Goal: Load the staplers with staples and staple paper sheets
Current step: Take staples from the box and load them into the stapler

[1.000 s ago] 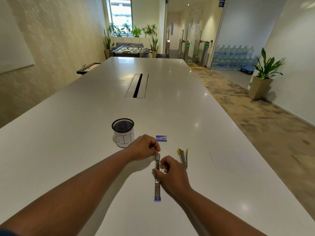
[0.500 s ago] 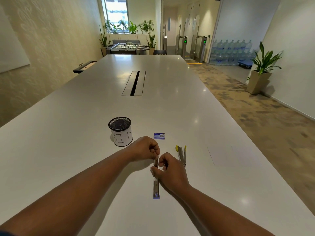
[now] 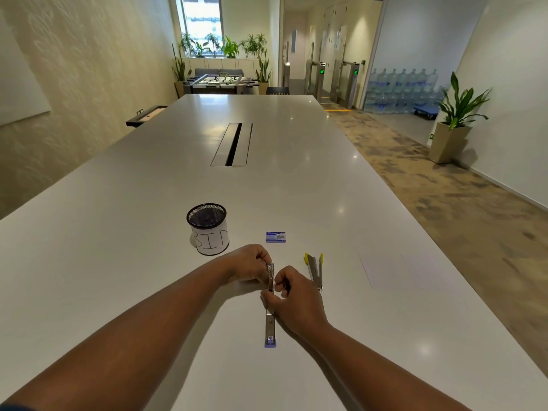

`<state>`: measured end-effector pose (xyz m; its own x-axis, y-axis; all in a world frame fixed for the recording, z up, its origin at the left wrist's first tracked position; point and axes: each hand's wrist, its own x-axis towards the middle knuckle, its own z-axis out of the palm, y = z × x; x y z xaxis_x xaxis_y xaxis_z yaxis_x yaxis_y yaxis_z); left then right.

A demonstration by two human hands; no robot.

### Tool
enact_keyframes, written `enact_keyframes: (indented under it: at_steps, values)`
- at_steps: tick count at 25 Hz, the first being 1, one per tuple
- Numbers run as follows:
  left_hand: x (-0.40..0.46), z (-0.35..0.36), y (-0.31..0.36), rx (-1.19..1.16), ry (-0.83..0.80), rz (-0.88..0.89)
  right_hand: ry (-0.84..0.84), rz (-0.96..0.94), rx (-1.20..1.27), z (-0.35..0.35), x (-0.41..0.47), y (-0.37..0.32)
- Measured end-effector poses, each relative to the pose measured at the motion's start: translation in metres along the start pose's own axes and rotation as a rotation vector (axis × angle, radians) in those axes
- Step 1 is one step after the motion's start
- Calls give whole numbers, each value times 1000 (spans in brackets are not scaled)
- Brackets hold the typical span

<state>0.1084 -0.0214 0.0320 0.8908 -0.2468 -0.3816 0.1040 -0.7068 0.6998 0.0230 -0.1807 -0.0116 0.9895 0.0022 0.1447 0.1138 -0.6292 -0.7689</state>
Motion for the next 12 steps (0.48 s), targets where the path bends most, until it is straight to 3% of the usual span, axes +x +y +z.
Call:
enact_keyframes:
  at_steps: [8,12]
  values:
    - [5,11,1,-96,156,-50,-13,-22,11,1,-2,-1]
    - [4,13,0,-140,217,-58,-7,-121,-16,2,-4,0]
